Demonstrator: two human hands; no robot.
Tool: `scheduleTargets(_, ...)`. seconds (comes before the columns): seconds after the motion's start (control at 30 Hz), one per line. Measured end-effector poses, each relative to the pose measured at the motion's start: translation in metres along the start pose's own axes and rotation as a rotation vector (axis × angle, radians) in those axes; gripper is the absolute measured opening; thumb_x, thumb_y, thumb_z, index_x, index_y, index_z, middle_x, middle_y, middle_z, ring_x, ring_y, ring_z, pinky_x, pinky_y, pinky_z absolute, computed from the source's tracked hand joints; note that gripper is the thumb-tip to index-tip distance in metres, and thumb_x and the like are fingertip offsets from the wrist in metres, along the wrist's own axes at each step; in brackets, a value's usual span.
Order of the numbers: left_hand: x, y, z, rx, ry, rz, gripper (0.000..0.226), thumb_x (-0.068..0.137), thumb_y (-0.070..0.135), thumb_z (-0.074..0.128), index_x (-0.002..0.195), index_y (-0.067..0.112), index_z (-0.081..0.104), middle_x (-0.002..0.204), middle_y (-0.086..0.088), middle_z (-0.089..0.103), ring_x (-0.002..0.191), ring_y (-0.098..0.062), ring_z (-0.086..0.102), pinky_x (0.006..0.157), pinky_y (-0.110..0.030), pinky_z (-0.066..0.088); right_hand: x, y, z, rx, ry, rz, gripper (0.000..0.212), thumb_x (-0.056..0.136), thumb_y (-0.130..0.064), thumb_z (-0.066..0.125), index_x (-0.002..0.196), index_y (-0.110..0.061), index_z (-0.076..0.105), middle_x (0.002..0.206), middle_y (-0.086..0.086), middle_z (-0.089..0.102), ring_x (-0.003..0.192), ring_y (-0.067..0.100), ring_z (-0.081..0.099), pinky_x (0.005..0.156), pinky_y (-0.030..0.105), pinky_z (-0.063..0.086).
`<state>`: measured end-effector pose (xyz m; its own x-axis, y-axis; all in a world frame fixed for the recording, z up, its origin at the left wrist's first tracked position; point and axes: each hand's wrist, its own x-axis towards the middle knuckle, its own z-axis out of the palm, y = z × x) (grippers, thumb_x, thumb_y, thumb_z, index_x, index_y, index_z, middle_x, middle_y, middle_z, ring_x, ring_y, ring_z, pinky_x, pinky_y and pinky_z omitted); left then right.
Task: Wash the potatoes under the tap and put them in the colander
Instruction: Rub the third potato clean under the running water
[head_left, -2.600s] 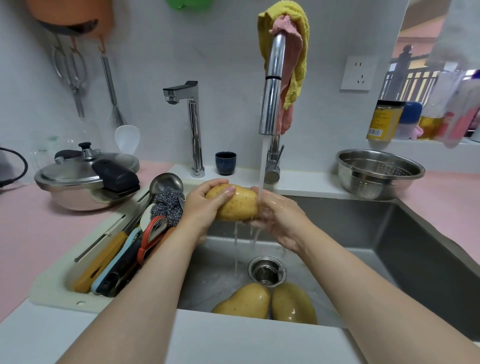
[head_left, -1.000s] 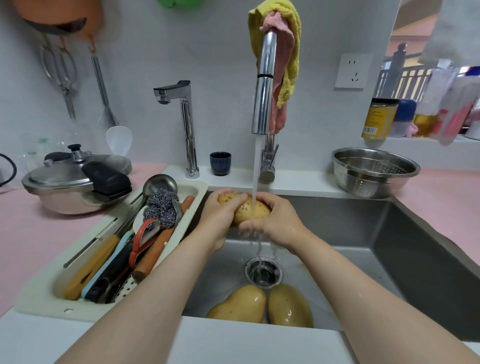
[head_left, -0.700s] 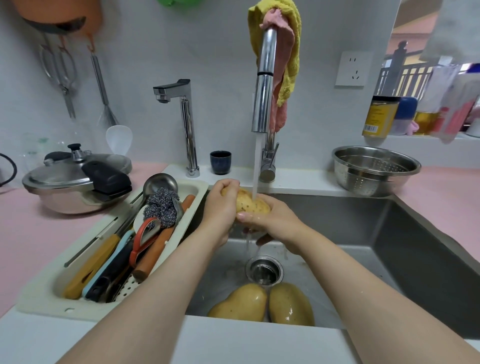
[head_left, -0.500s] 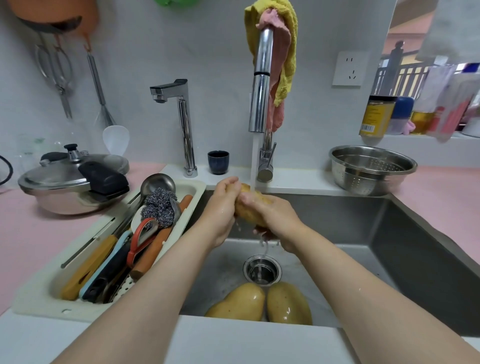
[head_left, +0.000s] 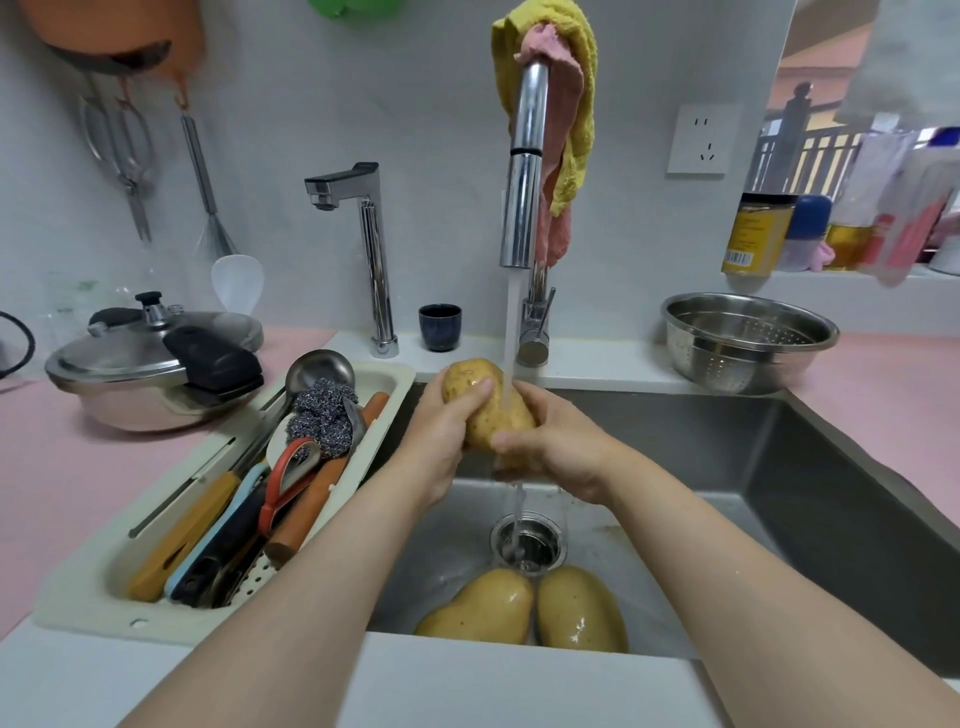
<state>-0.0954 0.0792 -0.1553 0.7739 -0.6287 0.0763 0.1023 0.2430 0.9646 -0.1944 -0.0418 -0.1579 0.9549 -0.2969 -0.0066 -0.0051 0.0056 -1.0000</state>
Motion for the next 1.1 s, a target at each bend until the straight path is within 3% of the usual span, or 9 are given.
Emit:
scheduleTargets(0.2,0.003,0.006,0.003,0.145,0.116,0.021,0.027,0.105,0.042,0.043,0.115,0.037,0.067,0.122,-0.008,0.07,0.107,-0.027,0.07,0.094,-0.054,0.058,-0.003,0.001,0.015,-0.043,-0.044,0.042,0.049,0.099,-0.026,0.068,0.142,-0.017,0.047,0.123,0.012,0.067,0.091,0.027,0.073,0.067,0.041,0.063)
scheduleTargets(0.3,0.004,0.003,-0.003,0.101,0.029,0.014,0.032,0.11,0.039,0.036,0.129,0.034,0.061,0.135,-0.009,0.064,0.118,-0.025,0.066,0.103,-0.05,0.053,-0.002,0.003,0.022,-0.114,0.018,0.003,0.043,0.104,-0.045,0.054,0.138,-0.02,0.046,0.113,0.016,0.068,0.073,0.028,0.067,0.058,0.04,0.055)
scheduleTargets(0.4,0.002,0.0,-0.005,0.064,-0.113,-0.025,0.045,0.107,0.026,0.048,0.151,0.029,0.04,0.146,-0.004,0.053,0.126,-0.022,0.057,0.11,-0.046,0.047,-0.003,-0.004,0.028,-0.113,0.185,0.025,0.037,0.104,-0.061,0.037,0.112,-0.032,0.06,0.106,0.007,0.07,0.088,0.033,0.072,0.06,0.044,0.062)
scheduleTargets(0.47,0.0,-0.001,-0.001,0.154,-0.117,-0.019,0.059,0.1,0.022,0.062,0.153,0.03,0.037,0.142,-0.004,0.053,0.124,-0.024,0.058,0.105,-0.047,0.051,0.001,-0.004,0.028,-0.064,0.279,0.095,0.045,0.105,-0.062,0.03,0.116,-0.03,0.06,0.108,0.004,0.069,0.094,0.033,0.072,0.066,0.05,0.065)
scheduleTargets(0.7,0.004,0.002,0.01,0.329,0.231,0.164,0.03,0.104,0.033,0.052,0.13,0.022,0.064,0.126,0.001,0.065,0.118,-0.018,0.061,0.083,-0.023,0.046,0.009,0.006,0.026,0.002,0.118,0.075,0.04,0.107,-0.047,0.042,0.138,-0.023,0.051,0.131,0.013,0.066,0.112,0.035,0.07,0.079,0.054,0.064)
scheduleTargets(0.8,0.003,0.003,0.01,0.543,0.188,0.233,0.038,0.108,0.031,0.044,0.143,0.021,0.053,0.142,-0.004,0.051,0.132,-0.021,0.051,0.101,-0.025,0.039,0.01,0.011,0.022,0.157,0.096,0.101,0.036,0.109,-0.038,0.045,0.141,-0.024,0.052,0.131,0.015,0.068,0.114,0.039,0.07,0.083,0.057,0.061)
scheduleTargets(0.93,0.001,-0.003,0.011,0.648,-0.125,0.131,0.064,0.106,0.032,0.048,0.162,0.026,0.016,0.167,0.0,0.018,0.148,-0.022,0.033,0.121,-0.042,0.032,0.006,0.004,0.021,0.223,0.332,0.189,0.052,0.102,-0.06,0.046,0.128,-0.02,0.065,0.115,0.01,0.076,0.102,0.032,0.075,0.084,0.055,0.062)
scheduleTargets(1.03,-0.002,-0.008,0.025,0.627,-0.093,0.176,0.068,0.097,0.027,0.062,0.157,0.024,0.03,0.158,-0.004,0.036,0.137,-0.02,0.048,0.115,-0.044,0.042,0.002,-0.003,0.017,0.251,0.433,0.234,0.057,0.095,-0.07,0.051,0.108,-0.017,0.068,0.102,0.012,0.077,0.09,0.034,0.076,0.075,0.057,0.063)
scheduleTargets(1.1,-0.002,-0.006,0.034,0.558,0.017,0.215,0.052,0.096,0.029,0.064,0.146,0.023,0.049,0.143,-0.004,0.055,0.123,-0.018,0.057,0.108,-0.042,0.048,0.003,-0.004,0.014,0.282,0.431,0.217,0.057,0.094,-0.068,0.055,0.113,-0.016,0.069,0.106,0.013,0.077,0.096,0.036,0.075,0.081,0.062,0.061)
